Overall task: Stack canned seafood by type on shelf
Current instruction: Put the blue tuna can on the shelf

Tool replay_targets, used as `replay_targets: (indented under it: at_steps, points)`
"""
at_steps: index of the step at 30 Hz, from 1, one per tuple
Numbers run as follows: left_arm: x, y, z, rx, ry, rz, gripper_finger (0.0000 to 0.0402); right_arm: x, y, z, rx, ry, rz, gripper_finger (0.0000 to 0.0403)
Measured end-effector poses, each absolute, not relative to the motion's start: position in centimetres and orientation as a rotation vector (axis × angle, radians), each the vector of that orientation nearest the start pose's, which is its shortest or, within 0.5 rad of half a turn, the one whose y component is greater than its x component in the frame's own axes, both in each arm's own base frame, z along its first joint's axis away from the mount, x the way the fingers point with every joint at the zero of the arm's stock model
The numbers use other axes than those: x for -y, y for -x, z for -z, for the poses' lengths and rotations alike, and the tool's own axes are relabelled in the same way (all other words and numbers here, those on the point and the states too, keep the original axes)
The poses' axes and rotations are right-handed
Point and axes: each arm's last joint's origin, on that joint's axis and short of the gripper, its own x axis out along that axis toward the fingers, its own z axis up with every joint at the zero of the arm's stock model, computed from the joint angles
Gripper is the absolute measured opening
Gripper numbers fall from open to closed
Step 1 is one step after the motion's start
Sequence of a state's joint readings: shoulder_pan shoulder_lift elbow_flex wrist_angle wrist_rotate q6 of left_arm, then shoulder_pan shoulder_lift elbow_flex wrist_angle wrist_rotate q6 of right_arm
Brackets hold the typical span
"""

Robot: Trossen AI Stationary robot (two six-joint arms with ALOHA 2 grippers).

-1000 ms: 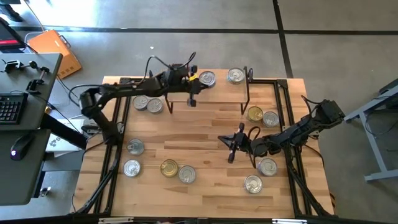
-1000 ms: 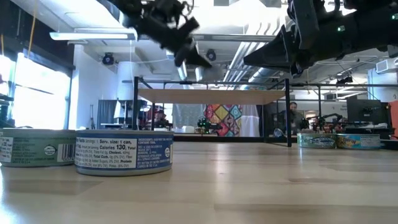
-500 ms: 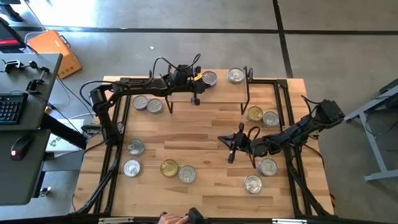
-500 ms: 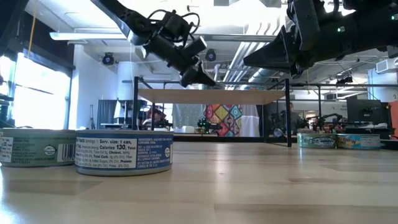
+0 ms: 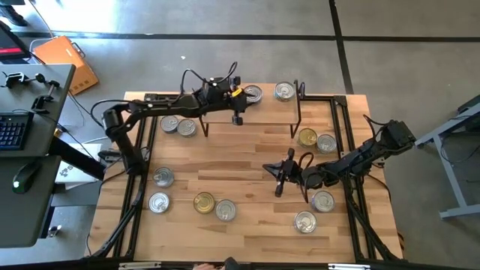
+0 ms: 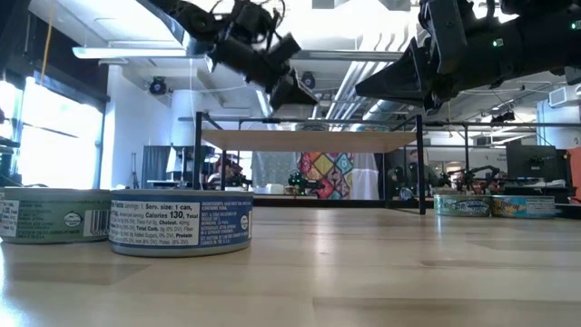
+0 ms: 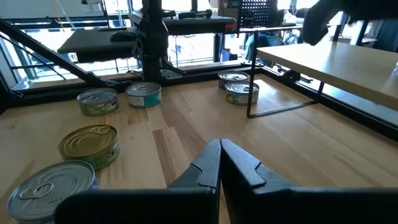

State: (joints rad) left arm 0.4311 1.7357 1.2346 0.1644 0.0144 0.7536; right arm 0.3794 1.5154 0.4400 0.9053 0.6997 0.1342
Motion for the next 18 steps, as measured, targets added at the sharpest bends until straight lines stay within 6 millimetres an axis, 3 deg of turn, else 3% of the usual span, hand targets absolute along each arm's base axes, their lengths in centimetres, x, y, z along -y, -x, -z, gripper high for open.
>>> replay_targets:
  at_steps: [7,12,18]
  points:
    - [-11.7,-34.6,-29.2,-0.608,-0.641,-0.319,0.0089,-8.0,-25.1,-16.2,-0.151,-0.029,0.330,0.0000]
    - [-6.8,-32.7,-27.8,-0.630,-0.542,-0.246,0.0059,-8.1,-25.1,-16.2,-0.154,-0.028,0.327,0.0000]
    - [1.7,-29.7,-25.7,-0.510,-0.512,-0.147,0.0021,-8.2,-25.0,-16.1,-0.160,-0.027,0.323,0.0000]
